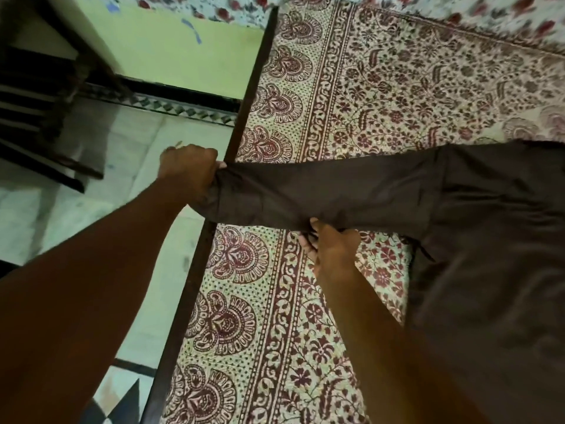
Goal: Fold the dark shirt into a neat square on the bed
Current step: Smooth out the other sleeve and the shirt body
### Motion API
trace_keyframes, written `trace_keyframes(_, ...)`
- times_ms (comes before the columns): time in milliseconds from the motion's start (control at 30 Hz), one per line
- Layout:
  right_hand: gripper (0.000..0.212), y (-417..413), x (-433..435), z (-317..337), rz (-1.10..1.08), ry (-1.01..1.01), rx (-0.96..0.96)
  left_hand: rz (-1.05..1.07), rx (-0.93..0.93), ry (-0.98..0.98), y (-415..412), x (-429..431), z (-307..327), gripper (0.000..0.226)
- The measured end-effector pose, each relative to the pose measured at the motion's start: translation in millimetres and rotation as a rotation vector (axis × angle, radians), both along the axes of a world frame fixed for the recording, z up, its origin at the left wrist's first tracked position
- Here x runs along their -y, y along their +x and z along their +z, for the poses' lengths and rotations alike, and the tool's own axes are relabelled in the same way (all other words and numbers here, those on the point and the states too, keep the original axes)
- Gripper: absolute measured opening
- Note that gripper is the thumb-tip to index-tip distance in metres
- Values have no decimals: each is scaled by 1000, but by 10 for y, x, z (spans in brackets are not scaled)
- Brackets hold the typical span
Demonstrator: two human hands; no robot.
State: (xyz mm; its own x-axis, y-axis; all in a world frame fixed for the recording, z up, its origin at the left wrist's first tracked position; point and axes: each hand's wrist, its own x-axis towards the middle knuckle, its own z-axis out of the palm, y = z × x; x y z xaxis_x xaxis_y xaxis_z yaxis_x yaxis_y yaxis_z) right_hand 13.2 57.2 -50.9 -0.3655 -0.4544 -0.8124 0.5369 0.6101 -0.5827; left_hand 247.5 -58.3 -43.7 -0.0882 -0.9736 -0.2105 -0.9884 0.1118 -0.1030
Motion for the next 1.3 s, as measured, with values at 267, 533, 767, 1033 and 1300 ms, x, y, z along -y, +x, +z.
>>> trace_keyframes(267, 31, -910, -141, 233, 286, -85, -989, -61, -144, -307, -500, -285, -186, 36)
trace_keyframes(533, 108, -2029, 255, -427, 893, 328, -1320, -194, -263, -64, -883, -638, -568, 64)
trace_keyframes(767, 86, -1255, 538, -430, 1628, -319, -1394, -43, -295, -37, -1097, -596, -456, 67)
trace_keyframes(1033, 91, -2304, 490, -401, 763, 287, -1364, -233, -577, 126, -2179, -162, -312, 53)
trace_keyframes(1300, 68, -2831, 391, -321, 1098, -60, -1332, -251, -795, 263, -3483, 256, -414, 33)
